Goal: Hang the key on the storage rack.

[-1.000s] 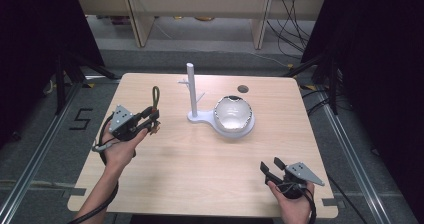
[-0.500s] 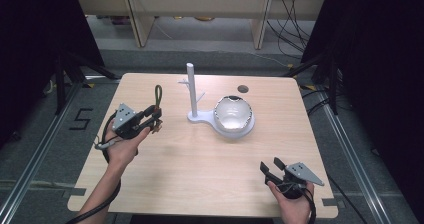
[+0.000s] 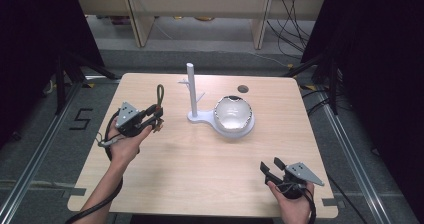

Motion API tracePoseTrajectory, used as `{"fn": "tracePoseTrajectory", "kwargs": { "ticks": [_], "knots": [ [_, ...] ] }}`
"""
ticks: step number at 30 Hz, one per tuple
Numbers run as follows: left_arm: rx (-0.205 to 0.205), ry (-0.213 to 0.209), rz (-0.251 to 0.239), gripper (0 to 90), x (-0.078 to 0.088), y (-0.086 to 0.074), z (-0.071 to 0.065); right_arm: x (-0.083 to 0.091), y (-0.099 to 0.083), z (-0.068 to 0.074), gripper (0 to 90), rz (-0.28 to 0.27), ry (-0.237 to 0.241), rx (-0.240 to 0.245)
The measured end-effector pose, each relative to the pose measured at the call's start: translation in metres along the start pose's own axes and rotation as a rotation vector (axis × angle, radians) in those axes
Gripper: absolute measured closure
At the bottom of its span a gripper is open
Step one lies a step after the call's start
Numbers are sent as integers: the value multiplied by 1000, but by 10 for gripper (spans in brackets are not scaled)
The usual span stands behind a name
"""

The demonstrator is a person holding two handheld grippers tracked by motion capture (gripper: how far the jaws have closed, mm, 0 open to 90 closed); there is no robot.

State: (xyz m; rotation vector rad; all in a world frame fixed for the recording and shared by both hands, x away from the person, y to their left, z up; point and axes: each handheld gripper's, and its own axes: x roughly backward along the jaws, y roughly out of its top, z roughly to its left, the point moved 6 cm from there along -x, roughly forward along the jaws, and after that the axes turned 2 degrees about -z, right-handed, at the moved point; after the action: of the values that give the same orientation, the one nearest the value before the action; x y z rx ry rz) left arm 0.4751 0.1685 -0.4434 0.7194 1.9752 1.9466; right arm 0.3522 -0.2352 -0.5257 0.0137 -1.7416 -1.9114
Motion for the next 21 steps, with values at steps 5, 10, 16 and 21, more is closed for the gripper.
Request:
{"fn": "tracePoseTrajectory", "kwargs": {
  "ticks": [5,10,16,21],
  "knots": [
    [-6,-1,2,684,-4,1,-1,0,0,0,431,1,-3,0],
    [-11,-4,1,684,-8,4,-2,0,0,-1,431,-1,-3,4],
    [-19,-10,2,684,-12,6,-4,1,-1,2,431,9,-1,-35],
    [-24,-15,5,684,-15,8,-7,1,-1,2,430,10,-4,-34]
  ]
}}
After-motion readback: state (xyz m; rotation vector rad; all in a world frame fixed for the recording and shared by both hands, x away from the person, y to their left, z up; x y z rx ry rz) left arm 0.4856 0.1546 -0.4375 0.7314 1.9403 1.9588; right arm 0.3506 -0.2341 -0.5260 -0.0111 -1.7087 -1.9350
